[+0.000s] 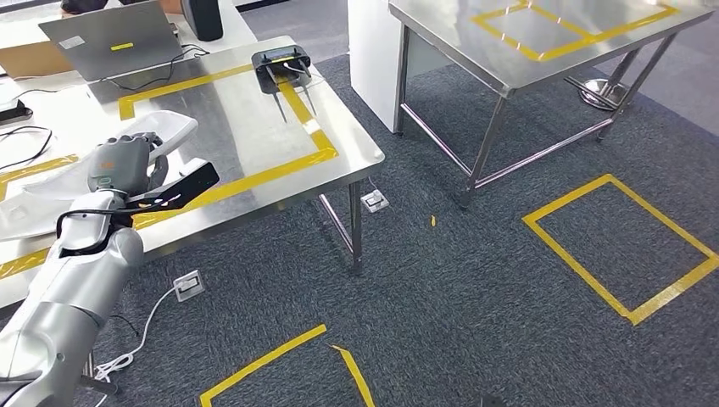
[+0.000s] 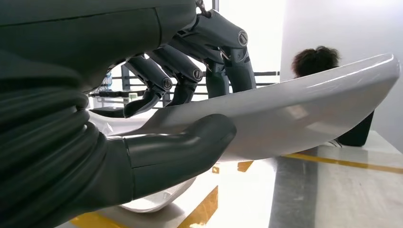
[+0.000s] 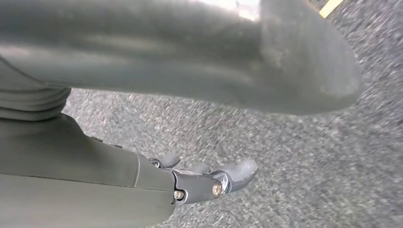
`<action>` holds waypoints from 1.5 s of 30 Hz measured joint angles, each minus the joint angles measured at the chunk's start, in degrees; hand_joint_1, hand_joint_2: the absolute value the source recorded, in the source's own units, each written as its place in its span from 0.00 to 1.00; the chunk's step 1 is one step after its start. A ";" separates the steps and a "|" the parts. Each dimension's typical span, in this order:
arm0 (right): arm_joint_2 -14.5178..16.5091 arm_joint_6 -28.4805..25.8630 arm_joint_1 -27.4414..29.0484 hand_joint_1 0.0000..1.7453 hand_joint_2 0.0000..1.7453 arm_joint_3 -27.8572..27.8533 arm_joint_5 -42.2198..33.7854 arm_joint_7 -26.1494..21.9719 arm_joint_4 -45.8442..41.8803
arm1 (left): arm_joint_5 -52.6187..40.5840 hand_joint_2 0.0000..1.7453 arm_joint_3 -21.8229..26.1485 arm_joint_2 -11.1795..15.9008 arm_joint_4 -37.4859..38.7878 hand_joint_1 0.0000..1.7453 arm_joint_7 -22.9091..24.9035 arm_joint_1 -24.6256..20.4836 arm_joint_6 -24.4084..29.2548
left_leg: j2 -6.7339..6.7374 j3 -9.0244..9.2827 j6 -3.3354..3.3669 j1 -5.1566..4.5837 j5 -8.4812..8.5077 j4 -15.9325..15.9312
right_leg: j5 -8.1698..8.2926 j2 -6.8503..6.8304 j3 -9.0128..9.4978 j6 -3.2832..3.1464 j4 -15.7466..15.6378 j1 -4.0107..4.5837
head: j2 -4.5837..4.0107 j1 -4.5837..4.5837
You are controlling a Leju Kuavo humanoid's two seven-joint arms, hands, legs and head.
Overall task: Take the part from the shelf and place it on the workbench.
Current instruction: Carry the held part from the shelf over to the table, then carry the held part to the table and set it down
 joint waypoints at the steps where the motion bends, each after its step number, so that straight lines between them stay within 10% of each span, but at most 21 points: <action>1: 0.02 -0.05 -0.05 0.00 0.00 -0.01 0.05 0.05 0.01 | 0.08 1.00 0.01 0.13 0.07 1.00 -0.06 0.07 0.06 | -0.03 0.47 0.28 -0.17 2.12 -2.17 | -0.65 0.05 0.26 0.26 0.05 0.10 | 0.00 0.07; 5: -0.11 -0.41 -0.16 0.00 0.00 -0.01 0.22 0.18 -0.01 | 0.46 1.00 0.04 0.32 0.16 1.00 -0.14 0.32 0.33 | -0.15 1.97 1.27 0.08 2.72 -3.40 | -1.45 0.04 0.36 1.33 2.45 0.22 | 0.00 0.36; 10: -0.19 -0.56 -0.33 0.00 0.00 -0.02 0.24 0.22 -0.02 | 0.51 1.00 0.07 0.37 0.49 1.00 -0.03 0.74 0.59 | -0.28 3.73 1.84 0.32 0.84 -3.19 | -6.50 -0.54 -10.11 2.95 16.75 -0.72 | 0.00 0.62; 12: -0.20 -0.57 -0.27 0.00 0.00 -0.03 0.23 0.22 -0.02 | 0.50 1.00 0.07 0.38 0.69 1.00 0.05 0.92 0.60 | -0.34 4.73 1.65 0.41 -0.25 -2.88 | -5.96 -0.62 -10.98 3.13 14.38 -0.98 | 0.00 0.65; 15: -0.23 -0.58 -0.17 0.00 0.00 -0.10 0.22 0.22 -0.02 | 0.50 1.00 0.07 0.37 0.85 1.00 0.09 0.89 0.61 | -0.38 6.18 1.00 0.43 -2.01 -2.28 | 2.16 -0.81 -8.32 2.75 3.78 -0.98 | 0.00 0.67; 17: -0.22 -0.60 -0.19 0.00 0.00 -0.13 0.20 0.22 -0.02 | 0.50 1.00 0.09 0.37 0.93 1.00 0.05 0.82 0.59 | -0.51 6.60 0.22 0.33 -2.68 -2.12 | 4.53 -0.85 -7.39 2.06 0.87 -0.77 | 0.00 0.66; 21: -0.21 -0.70 -0.22 0.00 0.00 -0.14 0.19 0.19 -0.02 | 0.52 1.00 0.14 0.50 0.95 1.00 -0.13 0.75 0.58 | -0.38 5.94 -1.15 0.37 -3.45 0.20 | 4.26 -0.74 -5.76 0.45 0.47 -0.86 | 0.00 0.54; 26: -0.21 -0.57 -0.35 0.00 0.00 -0.15 0.24 0.14 -0.02 | 0.62 1.00 0.15 0.77 1.42 1.00 -0.33 1.27 0.50 | -0.05 -2.87 -1.53 0.47 -8.49 13.42 | 2.60 -0.51 -3.84 -0.31 0.44 -0.74 | 0.00 0.45; 31: -0.21 -0.56 -0.24 0.00 0.00 -0.19 0.27 0.14 -0.02 | 0.88 1.00 0.17 1.10 1.68 1.00 -0.48 1.35 0.45 | 0.04 1.64 -0.64 0.22 1.15 -1.45 | 0.19 -0.25 -1.38 0.51 0.83 -0.59 | 0.00 0.42; 36: -0.32 -0.63 -0.50 0.00 0.00 -0.20 0.27 0.08 -0.05 | 0.95 1.00 0.21 1.14 1.77 1.00 -0.19 1.24 0.23 | -0.02 2.94 0.83 0.37 1.12 -2.69 | -1.73 -0.33 -1.68 2.29 2.35 -0.56 | 0.01 0.51; 40: -0.37 -0.58 -0.58 0.00 0.00 -0.23 0.27 -0.02 -0.06 | 0.98 1.00 0.27 1.18 2.03 1.00 0.50 1.07 0.15 | -0.05 4.05 1.54 0.58 -0.12 -2.73 | -5.71 -0.56 -10.08 3.61 15.59 -1.05 | 0.00 0.85; 42: -0.38 -0.57 -0.51 0.00 0.00 -0.24 0.28 0.02 -0.06 | 0.98 1.00 0.37 1.31 2.19 1.00 0.80 1.35 0.15 | -0.13 4.81 1.41 0.59 -1.03 -2.47 | -3.71 -0.62 -12.44 3.74 16.80 -1.17 | 0.00 0.86; 45: -0.49 -0.57 -0.40 0.00 0.00 -0.27 0.31 0.08 -0.06 | 1.02 1.00 0.72 1.59 2.23 1.00 1.09 1.27 0.16 | -0.22 6.27 0.87 0.50 -2.58 -2.04 | 3.59 -0.69 -9.02 3.23 6.14 -1.11 | 0.00 0.86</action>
